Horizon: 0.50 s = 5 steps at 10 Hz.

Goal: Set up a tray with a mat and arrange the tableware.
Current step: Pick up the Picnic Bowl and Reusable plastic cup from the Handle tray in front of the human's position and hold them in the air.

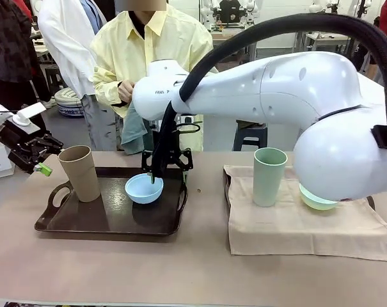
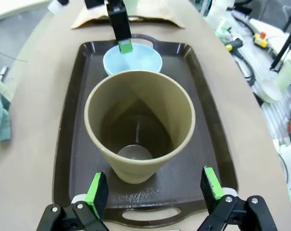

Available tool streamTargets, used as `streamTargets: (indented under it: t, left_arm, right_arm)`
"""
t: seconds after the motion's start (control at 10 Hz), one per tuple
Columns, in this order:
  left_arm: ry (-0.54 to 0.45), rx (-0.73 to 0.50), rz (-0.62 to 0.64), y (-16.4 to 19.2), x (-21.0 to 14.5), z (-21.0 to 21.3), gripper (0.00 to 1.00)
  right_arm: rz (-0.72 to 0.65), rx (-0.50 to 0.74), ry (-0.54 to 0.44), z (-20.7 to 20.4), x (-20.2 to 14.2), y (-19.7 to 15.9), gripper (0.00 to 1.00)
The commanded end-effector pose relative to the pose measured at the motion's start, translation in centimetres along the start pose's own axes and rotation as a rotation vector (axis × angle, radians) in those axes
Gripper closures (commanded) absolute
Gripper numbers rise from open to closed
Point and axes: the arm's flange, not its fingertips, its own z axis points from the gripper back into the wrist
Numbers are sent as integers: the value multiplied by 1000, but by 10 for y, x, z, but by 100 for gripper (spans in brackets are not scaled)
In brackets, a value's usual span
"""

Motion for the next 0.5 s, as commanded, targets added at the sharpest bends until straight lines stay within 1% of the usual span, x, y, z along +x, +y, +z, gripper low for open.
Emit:
streamTargets:
  t: [0.0, 0.1, 0.4]
  left_arm:
    - [-6, 43, -26, -8, -4, -15, 0]
    - [-20, 52, -34, -8, -8, -19, 0]
    - [-58, 64, -44, -10, -14, -26, 0]
  right_arm:
    - [-11, -33, -48, -7, 10, 9, 0]
    - [-5, -34, -76, -10, 9, 11, 0]
    - [17, -49, -115, -21, 9, 22, 0]
